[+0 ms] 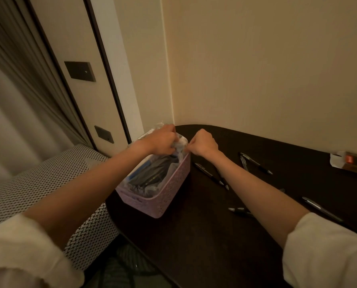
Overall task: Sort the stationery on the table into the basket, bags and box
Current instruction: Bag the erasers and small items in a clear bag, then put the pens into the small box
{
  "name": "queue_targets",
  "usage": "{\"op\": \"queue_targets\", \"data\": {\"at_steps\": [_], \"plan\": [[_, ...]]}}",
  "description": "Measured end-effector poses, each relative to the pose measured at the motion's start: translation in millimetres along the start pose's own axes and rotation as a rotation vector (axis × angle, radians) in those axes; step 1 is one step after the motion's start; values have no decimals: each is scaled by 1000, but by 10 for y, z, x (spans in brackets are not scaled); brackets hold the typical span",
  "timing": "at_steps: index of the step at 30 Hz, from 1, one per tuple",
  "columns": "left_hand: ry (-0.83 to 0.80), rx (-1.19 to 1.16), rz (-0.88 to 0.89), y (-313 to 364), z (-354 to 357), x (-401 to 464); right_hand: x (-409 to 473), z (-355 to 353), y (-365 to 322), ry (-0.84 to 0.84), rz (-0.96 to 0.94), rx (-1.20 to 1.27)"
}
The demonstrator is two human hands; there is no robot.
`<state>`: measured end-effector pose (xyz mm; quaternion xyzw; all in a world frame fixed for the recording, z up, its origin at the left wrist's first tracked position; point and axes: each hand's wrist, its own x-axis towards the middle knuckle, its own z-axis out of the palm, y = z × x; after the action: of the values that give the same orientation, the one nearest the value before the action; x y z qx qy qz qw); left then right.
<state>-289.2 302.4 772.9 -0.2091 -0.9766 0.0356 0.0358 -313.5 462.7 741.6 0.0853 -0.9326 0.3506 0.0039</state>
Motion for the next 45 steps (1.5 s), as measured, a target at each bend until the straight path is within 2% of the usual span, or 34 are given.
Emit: {"op": "queue_targets", "data": {"at_steps": [3,5,7,11,15,21,32,39,45], "plan": [[-6,45,-41,30,-33,-33,-77,-56,45,-61,-59,56],[-9,-22,-80,43,-62,-70,-190,-148,56,-155,-102,104],[54,-128,-110,67,-85,-119,-307,-261,75,-209,-121,125],[254,-259,-152,256,-121,-199,-474,-531,271,-127,-75,75],[303,-330,-93,651,-140,-216,-745,-888,708,-22,0,-11],[275,-399,27,1329,-77,-156,-1286,-1397,1407,54,149,-193],[165,-465,211,2384,177,26,-2118,-1891,2381,100,289,-333],[105,-459,272,2785,183,452,-2029,-2178,2721,19,276,-628],[55,-429,321,3008,237,1066,-1591,-2439,3025,30,349,-686]]}}
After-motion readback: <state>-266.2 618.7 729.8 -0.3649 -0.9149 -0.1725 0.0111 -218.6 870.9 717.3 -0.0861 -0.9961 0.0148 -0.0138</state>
